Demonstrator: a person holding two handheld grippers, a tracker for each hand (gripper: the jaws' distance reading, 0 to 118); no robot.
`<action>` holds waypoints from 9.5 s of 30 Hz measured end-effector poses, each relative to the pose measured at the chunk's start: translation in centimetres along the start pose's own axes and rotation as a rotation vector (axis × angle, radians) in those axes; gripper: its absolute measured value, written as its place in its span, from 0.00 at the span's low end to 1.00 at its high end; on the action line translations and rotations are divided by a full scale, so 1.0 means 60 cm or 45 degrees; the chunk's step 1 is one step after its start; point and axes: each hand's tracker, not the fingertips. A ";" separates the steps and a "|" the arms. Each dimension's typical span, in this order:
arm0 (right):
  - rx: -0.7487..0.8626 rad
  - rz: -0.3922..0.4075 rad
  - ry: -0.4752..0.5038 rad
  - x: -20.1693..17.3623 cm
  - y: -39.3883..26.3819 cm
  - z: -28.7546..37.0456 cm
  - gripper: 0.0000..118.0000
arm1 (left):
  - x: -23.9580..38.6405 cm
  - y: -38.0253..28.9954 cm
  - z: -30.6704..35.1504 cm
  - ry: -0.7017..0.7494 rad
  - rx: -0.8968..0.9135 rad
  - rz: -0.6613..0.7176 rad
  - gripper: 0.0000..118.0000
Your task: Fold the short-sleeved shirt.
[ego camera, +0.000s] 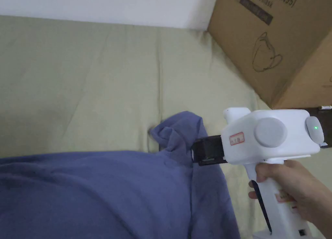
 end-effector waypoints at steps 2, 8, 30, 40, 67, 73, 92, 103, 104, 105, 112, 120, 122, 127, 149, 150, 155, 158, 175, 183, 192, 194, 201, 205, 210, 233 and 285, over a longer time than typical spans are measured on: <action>-0.037 -0.002 0.007 -0.007 0.008 -0.020 1.00 | -0.004 0.002 -0.002 -0.008 -0.001 0.010 0.02; -0.079 0.107 -0.054 -0.015 -0.007 -0.048 0.98 | -0.005 0.001 -0.005 -0.014 -0.004 -0.002 0.02; 0.247 -0.123 0.195 0.020 0.017 0.123 0.04 | -0.047 -0.043 0.095 -0.296 0.194 0.255 0.02; 0.598 -0.124 0.205 -0.005 0.172 0.335 0.04 | -0.041 0.001 0.365 -0.493 0.568 0.260 0.02; 1.306 -0.175 0.121 -0.079 0.466 0.618 0.04 | 0.041 0.113 0.686 -0.709 1.227 0.191 0.02; 1.210 -0.021 0.168 -0.078 0.374 0.614 0.04 | -0.001 0.057 0.623 -0.629 1.075 0.143 0.02; 0.540 -0.284 0.340 0.010 -0.286 0.426 0.04 | -0.301 -0.430 0.288 -0.502 0.408 0.404 0.02; 0.241 -0.430 0.203 0.034 -0.529 0.388 0.04 | -0.359 -0.605 0.270 -0.412 0.233 0.373 0.02; 0.213 -0.431 0.207 0.040 -0.542 0.386 0.04 | -0.362 -0.614 0.271 -0.403 0.223 0.361 0.02; 0.192 -0.424 0.197 0.041 -0.553 0.384 0.04 | -0.367 -0.622 0.273 -0.397 0.221 0.362 0.02; 0.103 -0.338 0.133 0.034 -0.563 0.367 0.04 | -0.364 -0.630 0.267 -0.339 0.194 0.330 0.02; 0.025 -0.110 0.092 0.019 -0.505 0.375 0.98 | -0.333 -0.602 0.303 -0.268 0.229 0.056 0.90; 0.085 -0.091 0.149 0.018 -0.500 0.386 0.98 | -0.335 -0.596 0.318 -0.315 0.210 0.097 0.93; -0.095 -0.030 0.261 0.006 -0.484 0.396 0.98 | -0.343 -0.578 0.351 -0.267 0.089 0.066 0.95; -0.211 -0.077 0.121 0.063 -0.504 0.387 0.00 | -0.250 -0.564 0.227 -0.003 -0.309 -0.095 0.90; -0.208 -0.081 0.111 0.066 -0.505 0.387 0.00 | -0.248 -0.565 0.215 0.012 -0.315 -0.099 0.91; -0.206 -0.137 0.091 0.069 -0.513 0.394 0.00 | -0.259 -0.540 0.177 0.048 -0.354 -0.054 0.88; -0.203 -0.157 0.082 0.094 -0.510 0.385 0.00 | -0.254 -0.548 0.177 0.028 -0.415 0.021 0.28; -0.172 -0.180 0.205 0.071 -0.582 0.367 0.98 | -0.220 -0.561 0.202 0.073 -0.368 -0.033 0.05; -0.179 -0.087 0.182 0.041 -0.564 0.296 0.97 | -0.218 -0.560 0.201 0.070 -0.381 -0.013 0.05; -0.220 -0.134 0.212 0.041 -0.566 0.290 0.07 | -0.237 -0.565 0.209 0.019 -0.373 0.012 0.05; -0.209 -0.188 0.235 0.046 -0.564 0.305 0.07 | -0.240 -0.565 0.221 0.002 -0.363 0.018 0.05; -0.110 -0.088 0.244 0.041 -0.483 0.381 0.07 | -0.212 -0.528 0.313 -0.085 -0.251 -0.051 0.05; -0.111 -0.061 0.223 0.048 -0.393 0.374 0.07 | -0.178 -0.461 0.335 -0.080 -0.201 -0.074 0.05; -0.128 -0.053 0.183 0.034 -0.292 0.311 0.06 | -0.127 -0.367 0.281 -0.026 -0.212 -0.028 0.05; -0.029 -0.113 0.109 0.081 -0.232 0.286 0.99 | -0.123 -0.293 0.252 -0.069 -0.088 -0.034 0.93; -0.180 -0.240 0.096 0.082 -0.344 0.159 0.99 | -0.193 -0.398 0.159 -0.320 -0.042 0.502 0.08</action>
